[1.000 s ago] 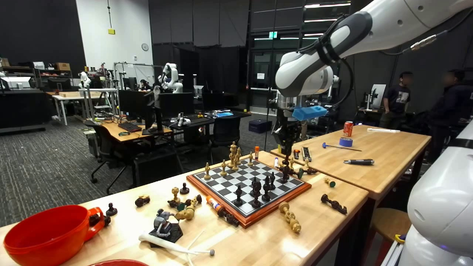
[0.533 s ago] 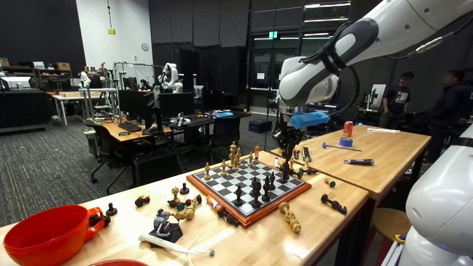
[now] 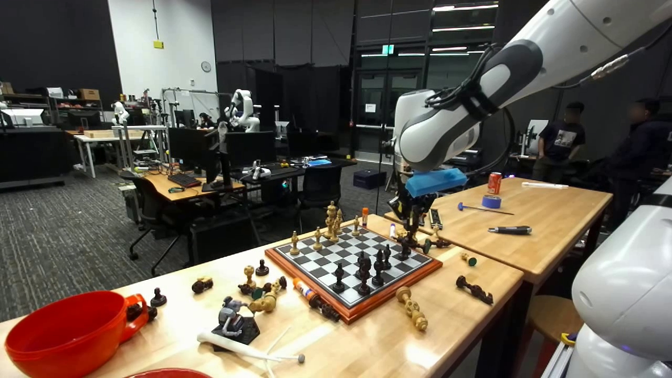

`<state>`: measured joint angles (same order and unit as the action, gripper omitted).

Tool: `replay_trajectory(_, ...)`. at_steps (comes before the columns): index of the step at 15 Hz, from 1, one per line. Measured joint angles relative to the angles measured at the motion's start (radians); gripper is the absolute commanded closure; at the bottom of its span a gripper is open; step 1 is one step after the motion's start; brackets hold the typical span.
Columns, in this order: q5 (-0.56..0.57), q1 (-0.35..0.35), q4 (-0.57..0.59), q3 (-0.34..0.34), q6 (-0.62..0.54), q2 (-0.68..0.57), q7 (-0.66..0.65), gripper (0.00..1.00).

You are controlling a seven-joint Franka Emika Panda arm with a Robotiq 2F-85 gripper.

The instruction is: Place a chess piece on the chessboard

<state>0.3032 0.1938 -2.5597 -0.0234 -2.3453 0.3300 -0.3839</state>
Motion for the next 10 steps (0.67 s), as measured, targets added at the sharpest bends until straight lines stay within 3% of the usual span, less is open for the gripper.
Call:
replay_trajectory(1, -0.001, 0.000, -0.002, 0.002, 0.001, 0.000, -0.002, 0.75)
replay_trajectory(5, -0.026, -0.009, -0.003, 0.002, 0.009, 0.000, 0.025, 0.75)
replay_trajectory(6, -0.026, -0.009, -0.003, 0.002, 0.009, 0.000, 0.025, 0.94)
replay_trajectory(10, -0.023, -0.002, -0.001, 0.004, 0.004, -0.010, -0.033, 0.94)
